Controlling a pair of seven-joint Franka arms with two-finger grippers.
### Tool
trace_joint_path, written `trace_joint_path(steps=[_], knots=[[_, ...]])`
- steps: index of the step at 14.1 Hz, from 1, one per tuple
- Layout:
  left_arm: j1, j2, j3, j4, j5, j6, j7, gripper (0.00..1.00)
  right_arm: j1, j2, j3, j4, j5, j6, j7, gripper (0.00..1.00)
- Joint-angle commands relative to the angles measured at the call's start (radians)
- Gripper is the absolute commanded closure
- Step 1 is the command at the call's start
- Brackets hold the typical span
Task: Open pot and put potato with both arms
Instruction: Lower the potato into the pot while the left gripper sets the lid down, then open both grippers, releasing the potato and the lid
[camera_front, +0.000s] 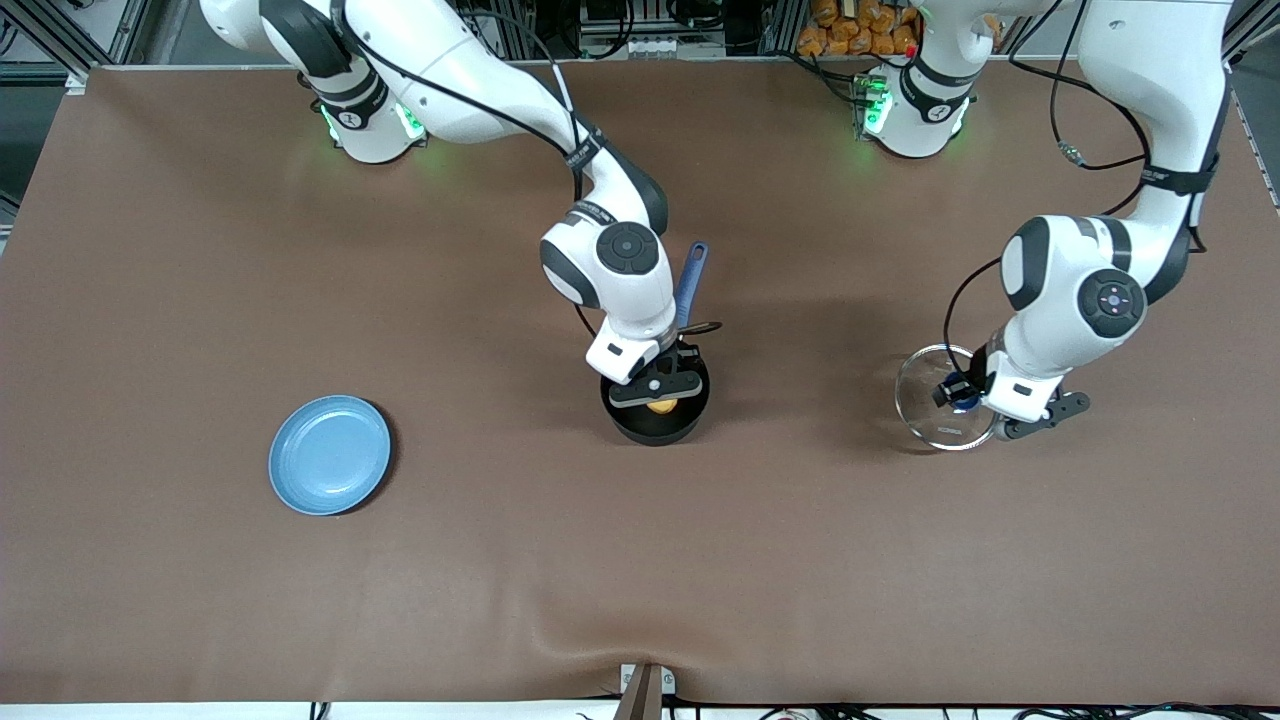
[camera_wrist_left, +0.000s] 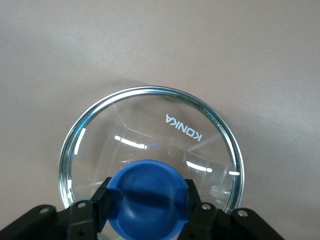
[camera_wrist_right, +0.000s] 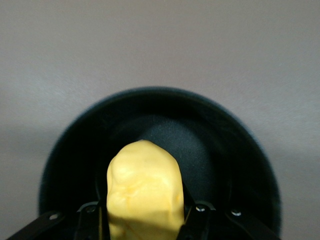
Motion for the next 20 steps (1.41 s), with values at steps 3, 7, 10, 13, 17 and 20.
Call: trace_joint_path(steps=[3,7,10,13,17,20], knots=[[0.0,0.013,-0.005,-0.039,-0.003,0.076,0.045,1.0,0.015,0.045,-0.01,0.038,-0.022,0.002,0.051,1.0],[-0.004,0.036,-0.005,-0.036,-0.003,0.077,0.047,1.0,0.014,0.045,-0.01,0.038,-0.02,0.002,0.072,0.35],[-0.003,0.036,-0.005,-0.036,-0.003,0.077,0.045,0.0,0.012,0.042,-0.008,0.038,-0.02,-0.001,0.092,0.23],[-0.003,-0.008,-0.005,-0.026,-0.003,0.059,0.042,0.0,0.004,0.009,-0.008,0.04,-0.011,-0.017,0.083,0.24],[0.008,-0.086,-0.004,0.084,-0.003,-0.138,0.042,0.0,-0.042,-0.129,0.001,0.04,-0.003,-0.242,0.047,0.26],[0.016,-0.091,0.001,0.289,-0.001,-0.414,0.042,0.0,-0.101,-0.29,0.001,0.038,0.017,-0.413,-0.021,0.25]])
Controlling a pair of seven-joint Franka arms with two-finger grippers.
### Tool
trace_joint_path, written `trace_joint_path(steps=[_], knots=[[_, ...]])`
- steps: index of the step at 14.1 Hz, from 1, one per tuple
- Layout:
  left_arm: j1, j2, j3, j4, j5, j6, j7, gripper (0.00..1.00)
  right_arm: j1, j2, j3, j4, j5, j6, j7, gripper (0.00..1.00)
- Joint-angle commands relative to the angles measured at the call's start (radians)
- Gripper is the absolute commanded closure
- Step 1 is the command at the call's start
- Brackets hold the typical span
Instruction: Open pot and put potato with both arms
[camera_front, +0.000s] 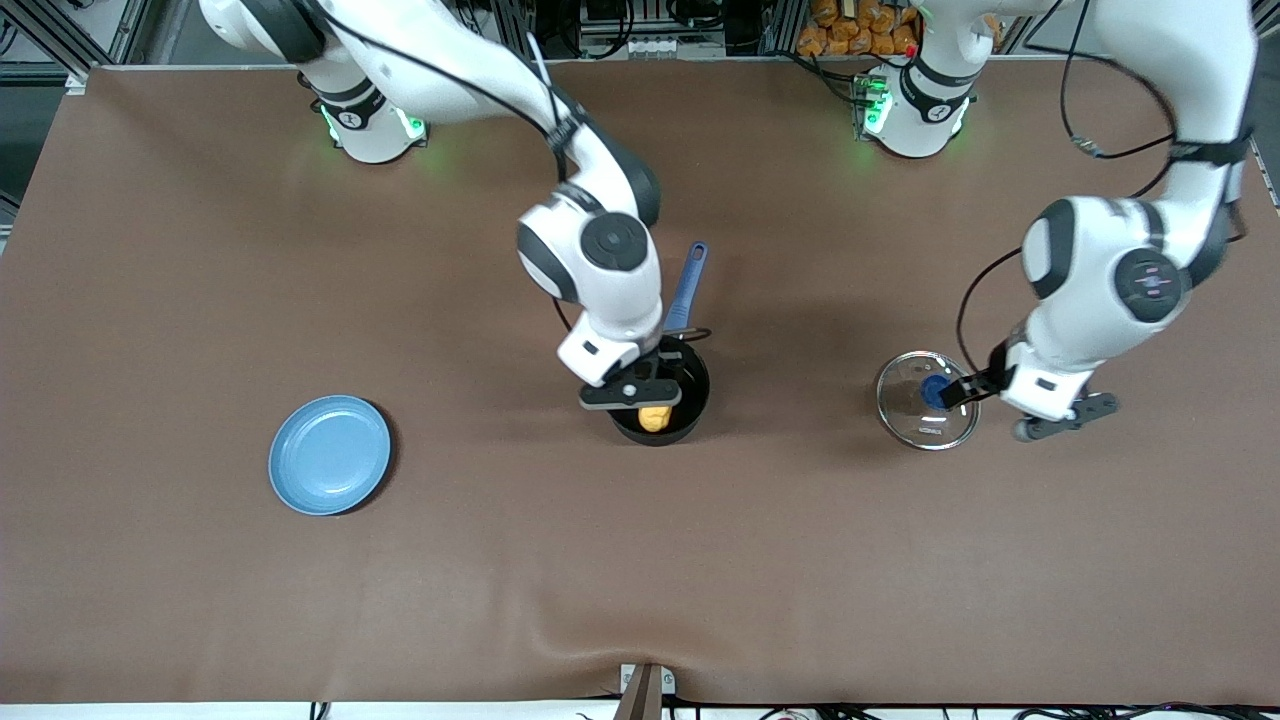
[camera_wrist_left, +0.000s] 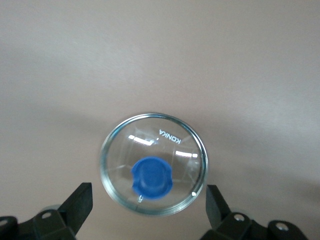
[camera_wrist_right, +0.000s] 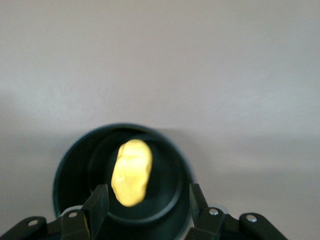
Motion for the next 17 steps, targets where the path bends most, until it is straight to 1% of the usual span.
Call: trace_joint_path(steps=[1,2,4,5,7,9,11,12,15,16,17], knots=[[0.009,0.0,0.001,0.19,-0.001,-0.235,0.011,0.0,-0.079,-0.182,0.013,-0.045,0.06,-0.156,-0.047,0.22],[0.01,0.001,0.003,0.244,-0.001,-0.304,0.011,0.0,-0.105,-0.235,0.01,-0.045,0.098,-0.191,-0.062,0.16],[0.025,-0.003,0.003,0.308,-0.001,-0.392,0.014,0.0,-0.159,-0.318,0.002,-0.044,0.114,-0.318,-0.093,0.0],[0.033,-0.014,0.001,0.33,-0.006,-0.426,0.012,0.0,-0.205,-0.357,0.005,-0.044,0.114,-0.373,-0.112,0.0],[0.033,-0.054,0.0,0.384,-0.008,-0.499,0.012,0.0,-0.26,-0.432,0.002,-0.044,0.111,-0.463,-0.163,0.0],[0.038,-0.122,0.001,0.405,-0.006,-0.549,0.032,0.0,-0.302,-0.486,-0.002,-0.044,0.094,-0.547,-0.244,0.0],[0.058,-0.144,0.001,0.463,-0.001,-0.565,0.121,0.0,-0.368,-0.523,0.001,-0.044,0.096,-0.613,-0.339,0.0],[0.058,-0.149,0.004,0.476,-0.001,-0.594,0.147,0.0,-0.395,-0.541,0.001,-0.044,0.096,-0.638,-0.391,0.0],[0.067,-0.179,0.019,0.482,0.011,-0.638,0.158,0.0,-0.501,-0.566,-0.001,-0.044,0.094,-0.665,-0.537,0.0],[0.07,-0.184,0.017,0.483,0.038,-0.639,0.178,0.0,-0.541,-0.567,0.001,-0.044,0.094,-0.679,-0.6,0.0],[0.071,-0.187,0.013,0.485,0.04,-0.639,0.204,0.0,-0.576,-0.569,0.001,-0.044,0.094,-0.696,-0.655,0.0]])
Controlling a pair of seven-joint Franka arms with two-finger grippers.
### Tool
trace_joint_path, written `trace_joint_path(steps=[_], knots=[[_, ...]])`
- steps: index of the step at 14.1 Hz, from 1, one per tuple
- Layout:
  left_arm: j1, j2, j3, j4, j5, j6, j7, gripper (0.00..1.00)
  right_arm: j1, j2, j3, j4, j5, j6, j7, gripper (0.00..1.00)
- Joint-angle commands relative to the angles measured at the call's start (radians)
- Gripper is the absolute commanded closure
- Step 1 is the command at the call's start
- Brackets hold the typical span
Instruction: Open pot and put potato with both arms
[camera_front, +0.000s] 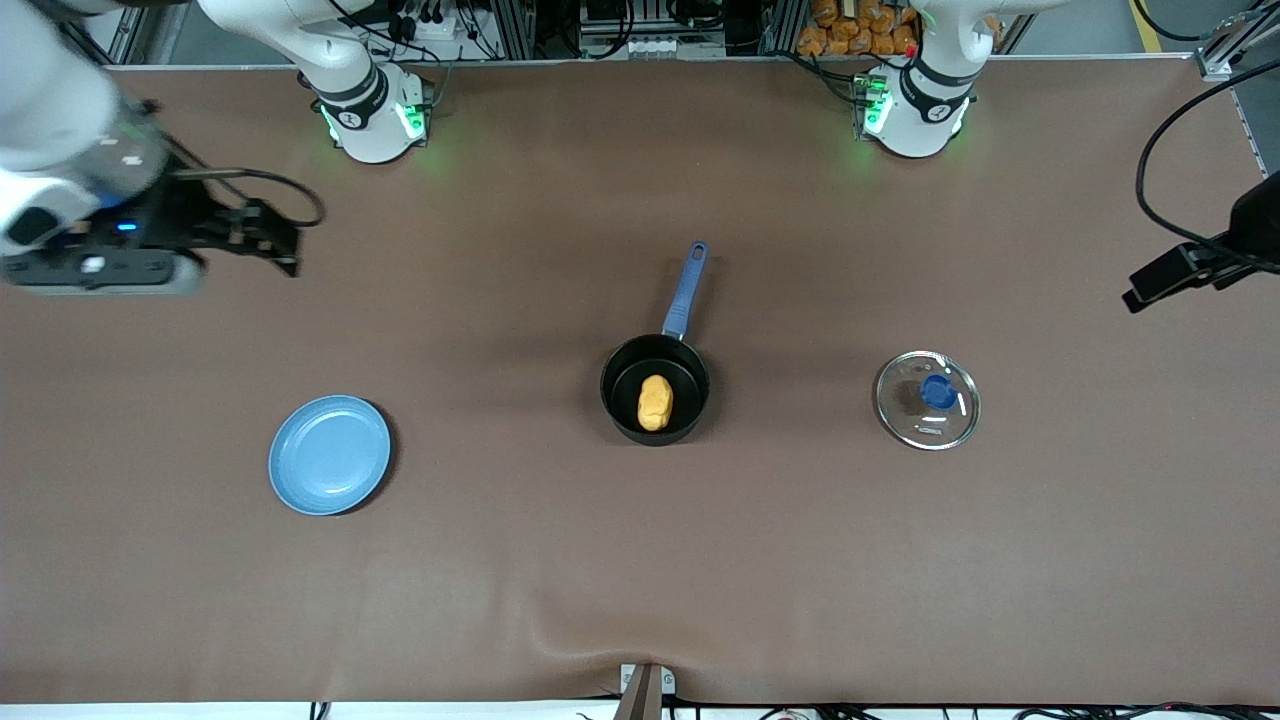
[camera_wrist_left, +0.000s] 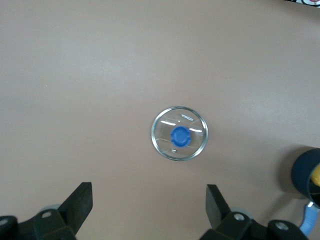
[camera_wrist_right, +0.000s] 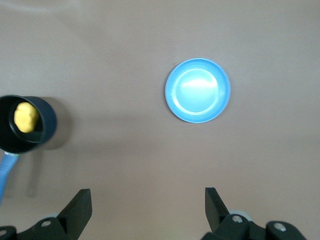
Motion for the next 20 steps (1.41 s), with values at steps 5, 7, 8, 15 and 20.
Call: trace_joint_path(steps=[5,7,8,15,20], knots=[[0.006,-0.019,-0.011,0.016,0.019,-0.043,0.053,0.0,-0.142,-0.033,0.018,-0.034,0.001,-0.045,-0.137,0.0],[0.005,-0.03,-0.014,0.016,0.028,-0.052,0.076,0.0,-0.142,-0.033,0.018,-0.034,0.001,-0.045,-0.133,0.0],[0.002,-0.035,-0.014,0.018,0.028,-0.055,0.088,0.0,-0.14,-0.033,0.019,-0.034,0.001,-0.045,-0.133,0.0],[0.003,-0.061,-0.031,0.021,0.028,-0.069,0.128,0.0,-0.155,-0.06,0.021,-0.035,0.001,-0.042,-0.133,0.0],[-0.009,-0.105,-0.014,0.007,0.021,-0.127,0.133,0.0,-0.213,-0.129,0.024,-0.119,0.008,-0.024,-0.127,0.0]])
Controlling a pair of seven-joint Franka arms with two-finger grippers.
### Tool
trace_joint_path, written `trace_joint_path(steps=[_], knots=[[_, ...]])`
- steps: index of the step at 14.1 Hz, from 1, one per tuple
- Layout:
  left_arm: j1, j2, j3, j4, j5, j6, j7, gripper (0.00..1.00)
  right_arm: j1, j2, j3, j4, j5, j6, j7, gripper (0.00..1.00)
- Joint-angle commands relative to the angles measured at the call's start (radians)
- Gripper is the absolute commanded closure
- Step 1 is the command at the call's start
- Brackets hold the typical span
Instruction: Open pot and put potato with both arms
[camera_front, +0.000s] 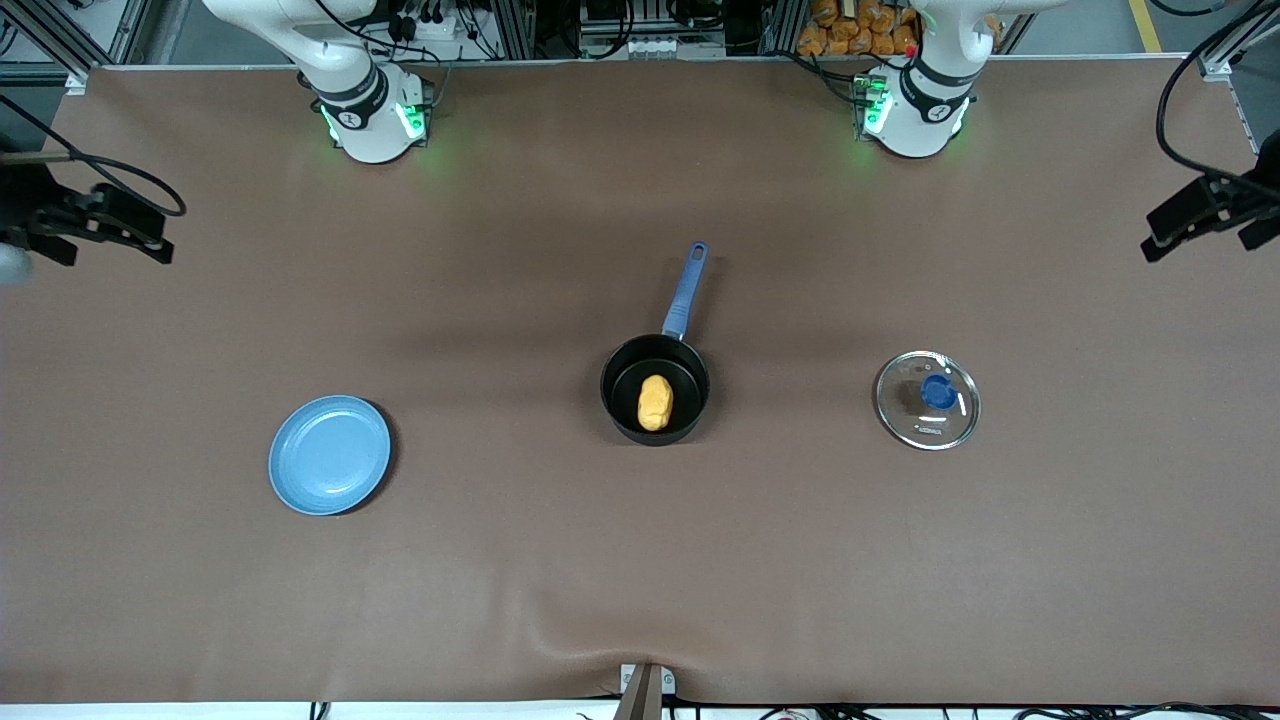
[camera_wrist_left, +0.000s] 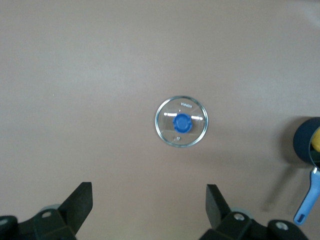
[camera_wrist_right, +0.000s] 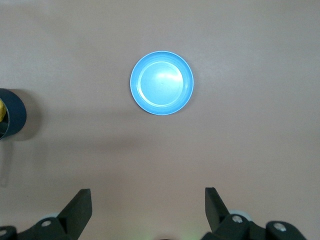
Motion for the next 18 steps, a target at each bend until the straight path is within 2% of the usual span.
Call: trace_joint_path(steps=[1,3,7,14,18], knots=[[-0.031,-0.037,0.031,-0.017,0.016,-0.042,0.017,0.0,-0.054,-0.102,0.017,-0.137,0.009,0.047,0.004,0.0],[-0.072,-0.049,0.098,-0.037,0.012,-0.047,0.063,0.0,-0.057,-0.128,0.019,-0.186,0.009,0.075,0.007,0.0],[-0.068,-0.088,0.125,-0.084,0.009,-0.053,0.114,0.0,-0.058,-0.16,0.017,-0.26,0.013,0.137,0.009,0.0],[-0.057,-0.094,0.109,-0.11,0.012,-0.064,0.111,0.0,-0.057,-0.133,0.017,-0.279,0.023,0.145,0.027,0.0],[-0.045,-0.097,0.039,-0.141,0.012,-0.073,0.091,0.0,-0.063,-0.121,0.022,-0.276,0.023,0.148,0.027,0.0]])
